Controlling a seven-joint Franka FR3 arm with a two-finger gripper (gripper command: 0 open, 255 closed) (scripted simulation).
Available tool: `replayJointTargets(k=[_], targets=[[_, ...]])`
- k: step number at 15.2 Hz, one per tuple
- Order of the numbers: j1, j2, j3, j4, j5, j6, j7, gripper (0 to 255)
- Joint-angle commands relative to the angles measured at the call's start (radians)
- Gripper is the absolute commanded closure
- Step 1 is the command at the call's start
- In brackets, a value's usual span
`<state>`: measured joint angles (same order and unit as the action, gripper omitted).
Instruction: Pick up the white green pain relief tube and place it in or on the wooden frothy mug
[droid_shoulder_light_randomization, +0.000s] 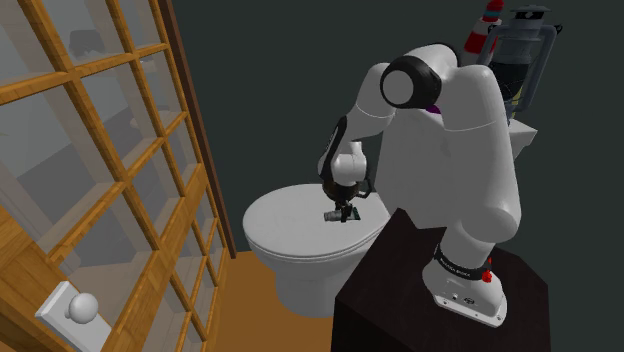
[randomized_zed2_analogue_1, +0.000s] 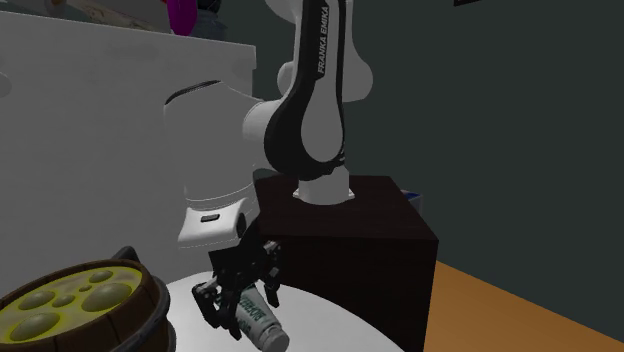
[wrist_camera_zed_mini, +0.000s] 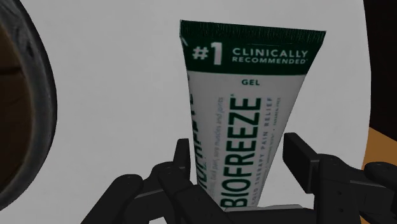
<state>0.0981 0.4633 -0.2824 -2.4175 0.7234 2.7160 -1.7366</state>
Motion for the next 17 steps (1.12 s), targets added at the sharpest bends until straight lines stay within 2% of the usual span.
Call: replayJointTargets(k=[1, 17], targets=[[0.016, -0.032, -0.023, -0.013, -0.029, -0.017, 0.023, 255], [0.122, -0.278, -0.179, -0.075, -0.3, -0.162, 0.241, 255]])
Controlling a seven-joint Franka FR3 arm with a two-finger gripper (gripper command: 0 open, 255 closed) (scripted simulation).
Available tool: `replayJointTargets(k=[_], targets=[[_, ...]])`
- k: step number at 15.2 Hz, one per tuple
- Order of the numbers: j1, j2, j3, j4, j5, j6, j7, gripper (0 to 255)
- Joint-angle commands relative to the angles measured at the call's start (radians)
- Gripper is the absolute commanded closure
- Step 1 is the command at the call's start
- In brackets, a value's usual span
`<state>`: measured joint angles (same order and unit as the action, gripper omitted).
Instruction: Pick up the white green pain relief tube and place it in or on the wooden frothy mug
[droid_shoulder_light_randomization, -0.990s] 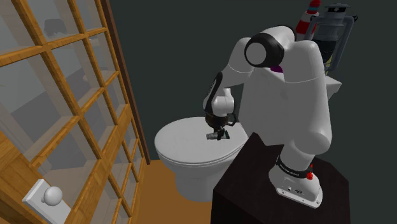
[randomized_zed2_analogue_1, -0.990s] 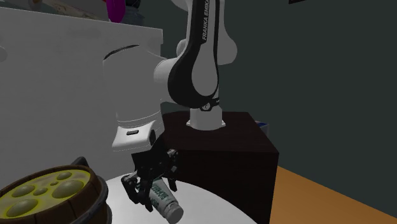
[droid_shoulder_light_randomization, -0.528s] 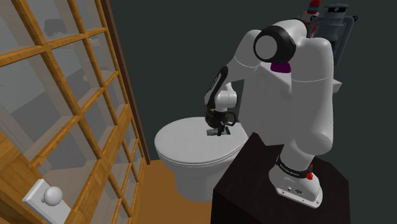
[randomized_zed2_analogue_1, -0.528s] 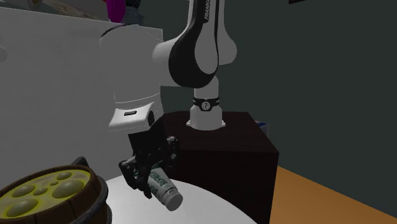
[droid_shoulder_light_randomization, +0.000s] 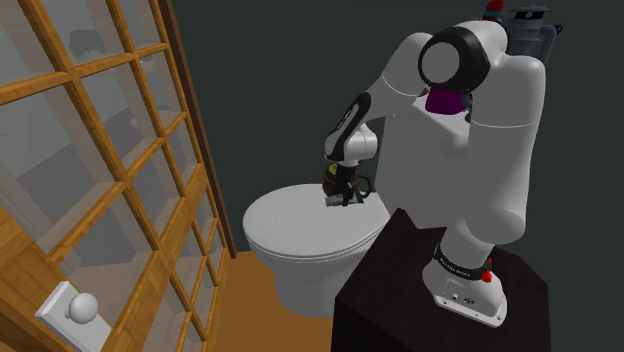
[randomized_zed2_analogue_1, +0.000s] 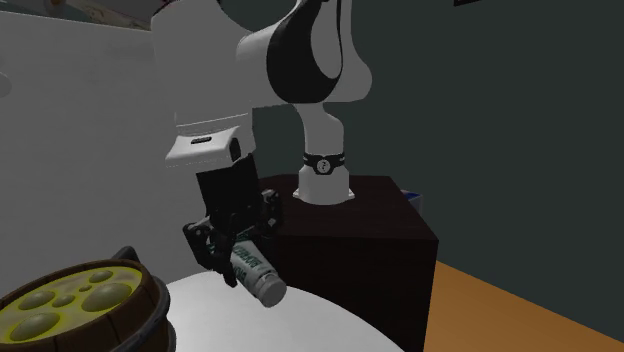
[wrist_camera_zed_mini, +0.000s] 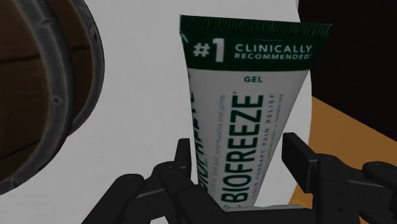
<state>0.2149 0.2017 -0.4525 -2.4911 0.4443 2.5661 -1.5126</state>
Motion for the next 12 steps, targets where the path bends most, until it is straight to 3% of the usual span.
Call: replayJointTargets(k=[1, 12], targets=[[0.009, -0.032, -0.016, -0.003, -0.039, -0.022, 0.031, 255], [0.025, -0.194, -0.057, 0.001, -0.218, -0.148, 0.174, 255]])
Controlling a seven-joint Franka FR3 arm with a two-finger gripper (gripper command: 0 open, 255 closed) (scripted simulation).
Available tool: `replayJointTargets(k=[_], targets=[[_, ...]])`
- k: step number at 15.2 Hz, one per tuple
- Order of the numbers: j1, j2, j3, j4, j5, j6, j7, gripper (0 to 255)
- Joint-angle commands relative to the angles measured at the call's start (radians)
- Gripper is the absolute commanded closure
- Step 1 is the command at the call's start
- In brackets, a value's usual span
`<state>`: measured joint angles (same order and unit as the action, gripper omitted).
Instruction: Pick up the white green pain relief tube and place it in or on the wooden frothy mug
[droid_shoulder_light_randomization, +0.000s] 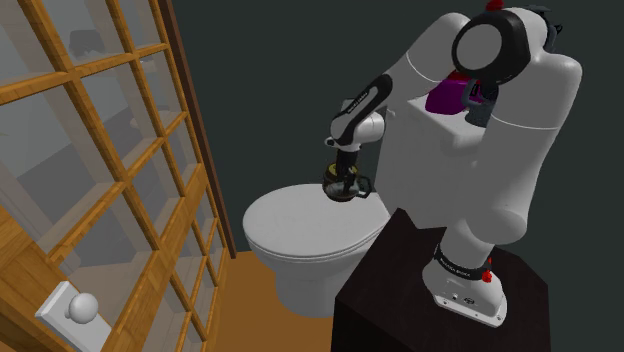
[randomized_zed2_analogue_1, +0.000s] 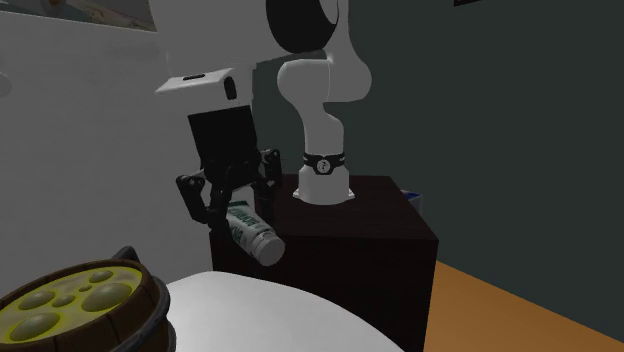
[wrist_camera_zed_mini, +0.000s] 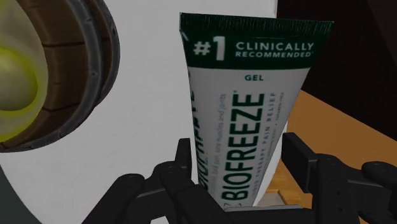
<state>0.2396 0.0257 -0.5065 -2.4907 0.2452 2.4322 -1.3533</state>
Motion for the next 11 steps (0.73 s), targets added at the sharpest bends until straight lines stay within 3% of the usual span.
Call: replayJointTargets(k=[1, 9, 11], targets=[[-0.001, -0.032, -0.003, 0.002, -0.032, -0.027, 0.025, 255], [-0.01, -0.13, 0.0, 0.03, -0.118, -0.133, 0.099, 255], [-0.018, -0.106, -0.014, 0.06, -0.107, -0.146, 0.07, 255]])
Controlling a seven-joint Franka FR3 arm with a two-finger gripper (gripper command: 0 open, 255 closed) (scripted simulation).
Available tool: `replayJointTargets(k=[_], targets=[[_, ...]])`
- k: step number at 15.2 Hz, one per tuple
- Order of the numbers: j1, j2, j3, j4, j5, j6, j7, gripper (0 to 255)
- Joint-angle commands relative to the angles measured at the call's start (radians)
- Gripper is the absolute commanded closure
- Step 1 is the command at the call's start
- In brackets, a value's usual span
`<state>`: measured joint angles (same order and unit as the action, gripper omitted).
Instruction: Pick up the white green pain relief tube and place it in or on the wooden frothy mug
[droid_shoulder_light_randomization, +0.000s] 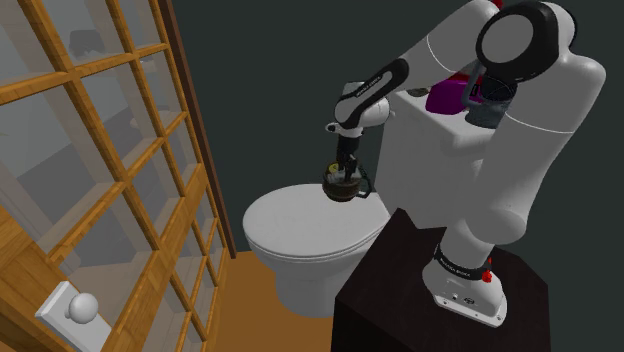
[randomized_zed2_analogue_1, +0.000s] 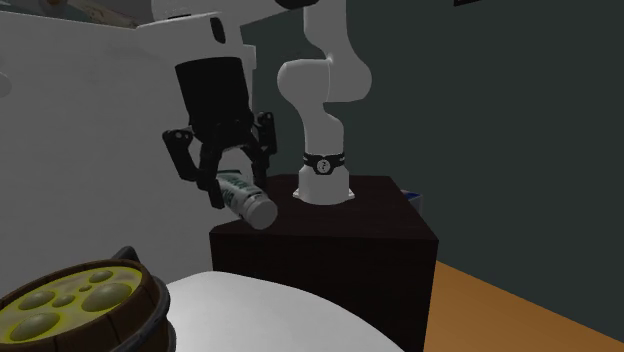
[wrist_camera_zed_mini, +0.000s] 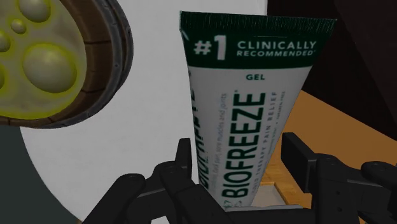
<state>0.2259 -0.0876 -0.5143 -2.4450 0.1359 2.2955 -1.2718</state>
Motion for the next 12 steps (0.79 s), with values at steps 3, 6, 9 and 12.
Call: replayJointTargets(k=[3, 6, 9, 12], targets=[[-0.028, 0.093, -0.043, 0.11, 0.047, -0.044, -0.103, 255], [-0.062, 0.185, -0.07, 0.215, 0.099, -0.086, -0.192, 255], [-0.109, 0.282, -0.083, 0.33, 0.151, -0.135, -0.273, 255], [-0.167, 0.382, -0.086, 0.455, 0.201, -0.191, -0.343, 255]])
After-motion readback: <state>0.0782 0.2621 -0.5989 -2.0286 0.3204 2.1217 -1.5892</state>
